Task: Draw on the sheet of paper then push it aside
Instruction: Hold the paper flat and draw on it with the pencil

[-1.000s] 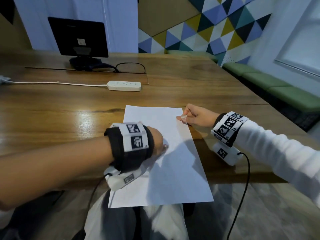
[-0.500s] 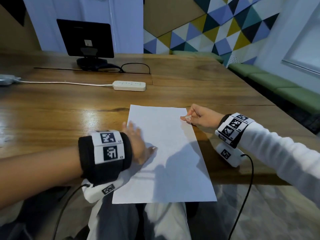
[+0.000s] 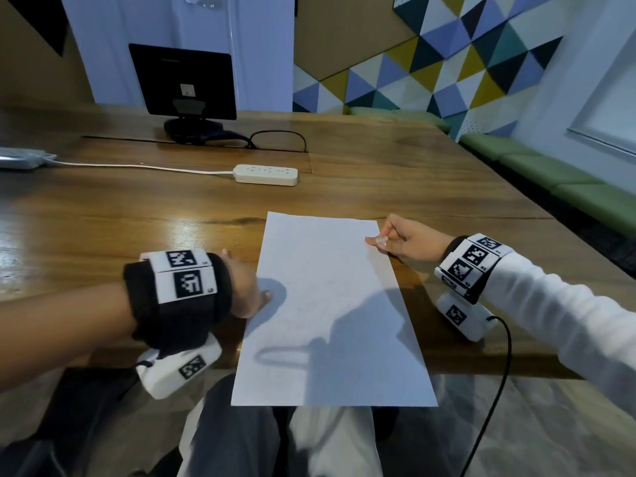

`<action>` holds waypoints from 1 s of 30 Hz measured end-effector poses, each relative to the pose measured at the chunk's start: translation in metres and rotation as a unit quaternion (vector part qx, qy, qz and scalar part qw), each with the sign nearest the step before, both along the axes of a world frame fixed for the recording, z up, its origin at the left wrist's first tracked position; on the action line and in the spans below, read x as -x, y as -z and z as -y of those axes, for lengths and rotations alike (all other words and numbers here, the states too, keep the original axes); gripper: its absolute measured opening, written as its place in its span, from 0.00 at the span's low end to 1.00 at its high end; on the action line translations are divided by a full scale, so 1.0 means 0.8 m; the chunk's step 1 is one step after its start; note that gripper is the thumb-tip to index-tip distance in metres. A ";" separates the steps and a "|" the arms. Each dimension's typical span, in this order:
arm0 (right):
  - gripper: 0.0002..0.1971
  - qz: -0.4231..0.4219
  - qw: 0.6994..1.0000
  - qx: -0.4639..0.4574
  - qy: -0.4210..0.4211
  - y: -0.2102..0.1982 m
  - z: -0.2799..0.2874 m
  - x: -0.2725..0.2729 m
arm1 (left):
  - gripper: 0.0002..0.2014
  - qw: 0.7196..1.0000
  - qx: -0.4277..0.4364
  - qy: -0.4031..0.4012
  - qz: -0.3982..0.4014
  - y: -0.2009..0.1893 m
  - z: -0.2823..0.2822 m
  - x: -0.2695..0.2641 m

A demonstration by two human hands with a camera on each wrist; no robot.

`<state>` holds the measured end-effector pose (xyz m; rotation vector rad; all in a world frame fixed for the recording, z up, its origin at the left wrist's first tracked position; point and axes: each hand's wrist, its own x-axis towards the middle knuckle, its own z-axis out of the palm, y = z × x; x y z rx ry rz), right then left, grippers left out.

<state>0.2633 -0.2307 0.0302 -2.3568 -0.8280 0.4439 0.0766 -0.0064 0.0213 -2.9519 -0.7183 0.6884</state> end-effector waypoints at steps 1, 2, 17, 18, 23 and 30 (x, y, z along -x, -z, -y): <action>0.06 0.001 1.000 0.002 -0.002 0.002 0.001 -0.003 | 0.37 1.000 -0.027 0.007 -0.006 -0.005 -0.005 0.003; 0.06 0.000 1.000 0.008 -0.005 0.001 0.000 -0.003 | 0.37 0.998 -0.038 0.047 0.011 -0.009 -0.006 0.000; 0.05 0.005 1.000 0.024 -0.016 -0.002 0.001 -0.002 | 0.46 0.995 -0.022 0.096 -0.003 -0.011 -0.003 -0.046; 0.05 0.005 1.000 0.018 -0.025 -0.002 0.002 -0.001 | 0.40 0.996 -0.045 0.078 -0.003 -0.015 -0.008 -0.037; 0.05 0.087 0.994 0.000 -0.059 -0.001 0.010 0.021 | 0.44 0.981 -0.068 0.173 0.048 -0.033 -0.012 -0.040; 0.08 0.119 0.989 0.061 -0.063 -0.003 0.007 0.039 | 0.53 0.921 0.021 0.386 -0.055 -0.019 0.070 -0.099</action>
